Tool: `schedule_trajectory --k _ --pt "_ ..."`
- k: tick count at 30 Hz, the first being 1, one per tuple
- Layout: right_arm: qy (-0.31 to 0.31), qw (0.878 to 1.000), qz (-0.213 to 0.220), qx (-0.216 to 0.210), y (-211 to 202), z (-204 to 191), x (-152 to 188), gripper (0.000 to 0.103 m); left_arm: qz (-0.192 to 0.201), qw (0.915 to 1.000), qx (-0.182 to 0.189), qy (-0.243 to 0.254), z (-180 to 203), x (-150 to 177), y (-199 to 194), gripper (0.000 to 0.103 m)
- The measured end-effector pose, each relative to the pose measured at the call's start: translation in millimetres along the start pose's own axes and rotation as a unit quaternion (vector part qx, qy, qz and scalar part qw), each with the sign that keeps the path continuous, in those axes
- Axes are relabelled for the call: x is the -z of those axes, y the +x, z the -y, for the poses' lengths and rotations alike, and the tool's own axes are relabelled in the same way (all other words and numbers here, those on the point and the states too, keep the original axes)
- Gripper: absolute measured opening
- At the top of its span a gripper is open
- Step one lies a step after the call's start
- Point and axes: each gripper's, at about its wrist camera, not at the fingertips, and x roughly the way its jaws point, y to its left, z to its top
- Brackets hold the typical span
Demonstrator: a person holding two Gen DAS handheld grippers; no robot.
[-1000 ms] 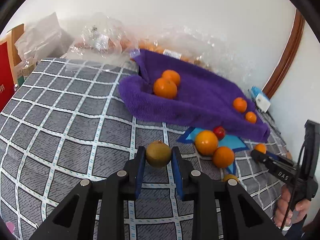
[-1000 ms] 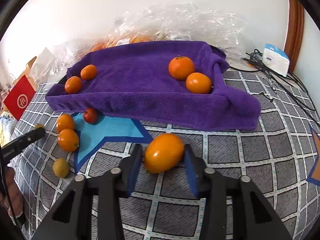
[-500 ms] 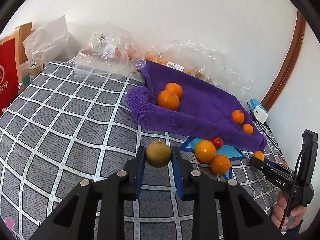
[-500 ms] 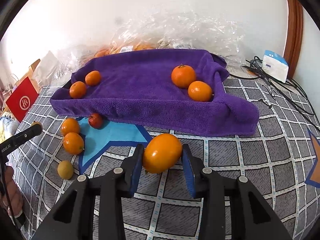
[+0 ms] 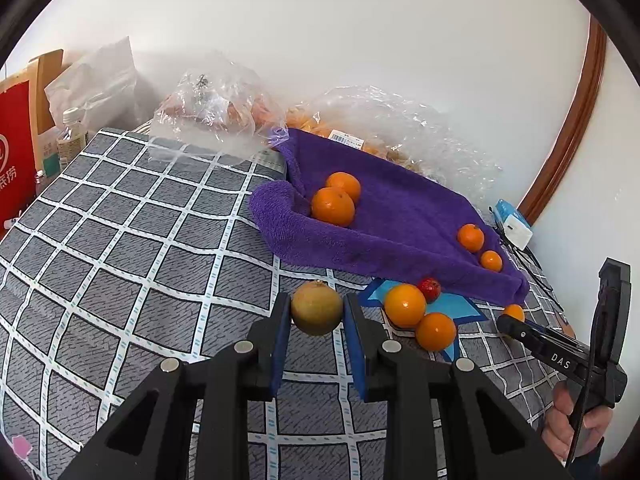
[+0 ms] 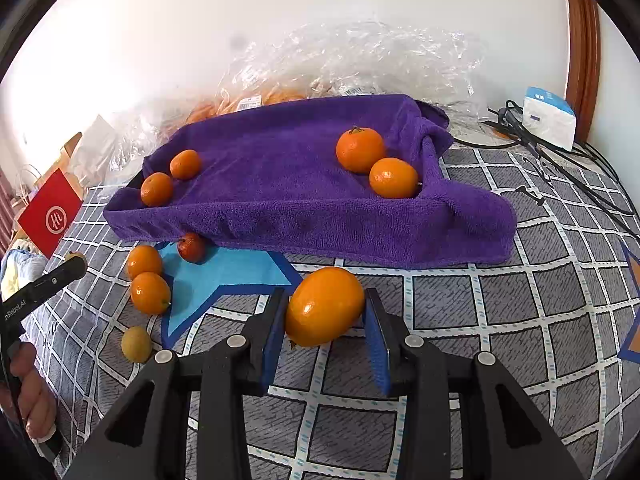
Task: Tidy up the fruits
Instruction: 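Carry the held orange and yellow-green fruit up over the purple towel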
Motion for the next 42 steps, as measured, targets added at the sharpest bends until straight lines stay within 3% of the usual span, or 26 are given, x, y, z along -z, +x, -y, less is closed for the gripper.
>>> schedule_trajectory --k 14,21,25,29,32,37,42 --pt "0.044 0.999 -0.003 -0.01 1.3 13.5 -0.8 0.038 -0.012 0.9997 0.011 -0.02 -6.9 -2.8 3.8 0.025" --pt "0.052 0.999 -0.012 -0.005 -2.9 18.0 -6.7 0.038 -0.015 0.9987 0.024 -0.042 -6.4 -13.0 -17.6 0.025" --pt "0.047 0.999 0.012 -0.018 -21.9 11.8 -28.4 0.038 0.001 0.9998 -0.007 -0.018 4.4 -34.4 -31.1 0.025" --pt "0.023 0.999 0.03 -0.004 -37.2 1.3 -57.8 0.038 0.008 0.9999 -0.007 -0.012 12.1 -66.0 -37.3 0.025" --pt "0.017 0.999 0.035 -0.002 -41.7 -1.6 -78.2 0.038 -0.002 0.9999 -0.015 -0.004 17.8 -87.7 -30.9 0.025" --pt "0.02 0.999 0.043 -0.008 -43.6 2.8 -112.6 0.038 0.016 0.9996 -0.022 0.001 22.2 -117.1 -22.7 0.025" --pt "0.024 0.999 0.043 0.001 -29.6 10.5 -142.5 0.038 0.011 0.9998 -0.011 -0.009 23.5 -140.3 0.5 0.025"
